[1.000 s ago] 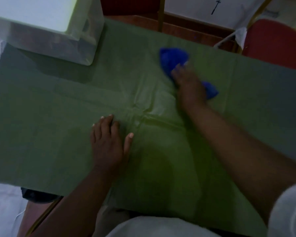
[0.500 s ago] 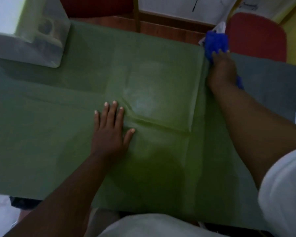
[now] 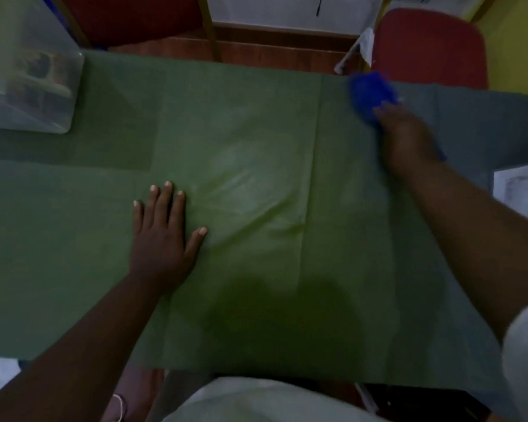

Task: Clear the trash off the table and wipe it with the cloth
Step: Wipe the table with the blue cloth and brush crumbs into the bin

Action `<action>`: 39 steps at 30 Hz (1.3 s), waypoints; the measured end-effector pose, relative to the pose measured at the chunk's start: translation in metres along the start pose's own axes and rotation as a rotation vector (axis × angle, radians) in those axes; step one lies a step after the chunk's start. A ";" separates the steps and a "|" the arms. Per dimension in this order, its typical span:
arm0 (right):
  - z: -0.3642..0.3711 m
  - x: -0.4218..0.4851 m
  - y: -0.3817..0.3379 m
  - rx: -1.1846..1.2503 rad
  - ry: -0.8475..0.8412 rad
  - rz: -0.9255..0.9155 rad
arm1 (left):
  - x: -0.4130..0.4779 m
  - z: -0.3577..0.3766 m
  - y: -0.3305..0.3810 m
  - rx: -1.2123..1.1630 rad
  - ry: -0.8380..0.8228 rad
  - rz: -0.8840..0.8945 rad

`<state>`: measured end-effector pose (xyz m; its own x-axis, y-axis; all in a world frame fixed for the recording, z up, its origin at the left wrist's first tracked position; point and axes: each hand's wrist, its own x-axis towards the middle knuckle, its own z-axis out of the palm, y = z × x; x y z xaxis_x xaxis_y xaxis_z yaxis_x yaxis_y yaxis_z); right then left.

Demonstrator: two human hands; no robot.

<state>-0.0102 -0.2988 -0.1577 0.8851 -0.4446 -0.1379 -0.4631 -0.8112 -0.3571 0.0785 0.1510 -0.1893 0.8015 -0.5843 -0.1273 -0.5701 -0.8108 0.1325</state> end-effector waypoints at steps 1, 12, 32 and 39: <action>-0.006 0.006 0.017 -0.008 0.068 0.116 | 0.000 0.000 0.001 0.003 0.000 -0.007; 0.119 -0.219 -0.137 0.064 -0.228 -0.619 | -0.020 0.004 0.072 -0.188 0.031 0.038; 0.128 -0.339 -0.134 0.031 -0.193 -0.416 | -0.065 0.018 0.054 -0.165 -0.008 0.269; 0.044 -0.329 0.010 -0.079 0.114 0.376 | -0.067 0.020 0.052 -0.124 -0.027 0.302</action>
<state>-0.3037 -0.1442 -0.1568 0.6446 -0.7514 -0.1406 -0.7596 -0.6090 -0.2282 -0.0084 0.1476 -0.1931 0.5938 -0.7996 -0.0901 -0.7534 -0.5918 0.2868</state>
